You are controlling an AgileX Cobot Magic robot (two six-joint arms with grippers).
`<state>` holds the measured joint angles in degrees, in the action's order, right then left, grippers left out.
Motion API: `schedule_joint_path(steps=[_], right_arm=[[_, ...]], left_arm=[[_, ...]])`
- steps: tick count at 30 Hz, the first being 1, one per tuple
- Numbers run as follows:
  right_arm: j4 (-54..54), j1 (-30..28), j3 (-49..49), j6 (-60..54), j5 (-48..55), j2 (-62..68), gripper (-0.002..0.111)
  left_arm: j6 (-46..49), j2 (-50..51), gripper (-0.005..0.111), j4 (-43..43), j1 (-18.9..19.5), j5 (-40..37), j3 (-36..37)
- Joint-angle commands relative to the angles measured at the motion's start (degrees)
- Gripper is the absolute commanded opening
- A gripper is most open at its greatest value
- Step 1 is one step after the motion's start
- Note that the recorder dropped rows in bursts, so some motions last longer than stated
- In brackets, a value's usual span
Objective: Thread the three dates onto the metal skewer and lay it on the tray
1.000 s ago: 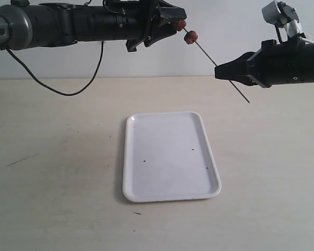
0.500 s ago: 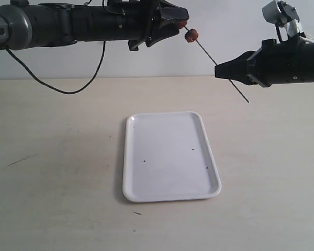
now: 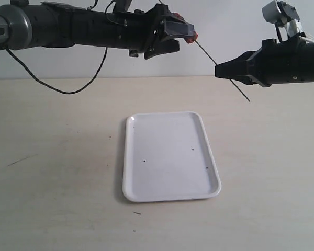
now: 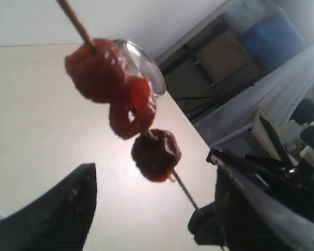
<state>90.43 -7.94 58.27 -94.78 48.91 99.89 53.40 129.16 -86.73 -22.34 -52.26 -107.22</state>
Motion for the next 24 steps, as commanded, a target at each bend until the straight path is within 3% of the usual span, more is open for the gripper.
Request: schedule_joint_path(steps=[1, 6, 8, 10, 13, 19, 24], right_arm=[[1.0, -0.1, 0.0, -0.8, 0.1, -0.1, 0.000], [0.7, -0.1, 0.0, -0.5, 0.1, -0.1, 0.000], [-1.0, -0.1, 0.0, 0.6, 0.1, -0.1, 0.000], [-3.0, -0.1, 0.0, 3.2, 0.2, -0.1, 0.000], [-6.9, -0.1, 0.0, 7.1, 0.7, -0.1, 0.000], [-8.5, 2.8, -3.4, 11.5, -3.9, -0.2, 0.000], [-7.8, 9.7, -7.4, 14.9, -17.5, -0.2, 0.000]], left_arm=[[0.5, -0.3, 0.064, 6.4, 1.8, -2.6, -0.2], [7.1, -0.3, 0.062, 5.9, 4.1, -13.6, -0.2], [10.9, -0.5, 0.052, 5.5, 5.3, -17.7, -0.2], [12.7, -0.5, 0.036, 6.4, 6.1, -17.7, -0.2], [12.3, -1.0, 0.001, 9.7, 7.1, -17.7, 1.5], [12.8, -3.0, 0.000, 9.0, 9.4, -17.7, 6.9], [16.4, -7.8, 0.000, 2.7, 11.3, -7.3, 15.8]])
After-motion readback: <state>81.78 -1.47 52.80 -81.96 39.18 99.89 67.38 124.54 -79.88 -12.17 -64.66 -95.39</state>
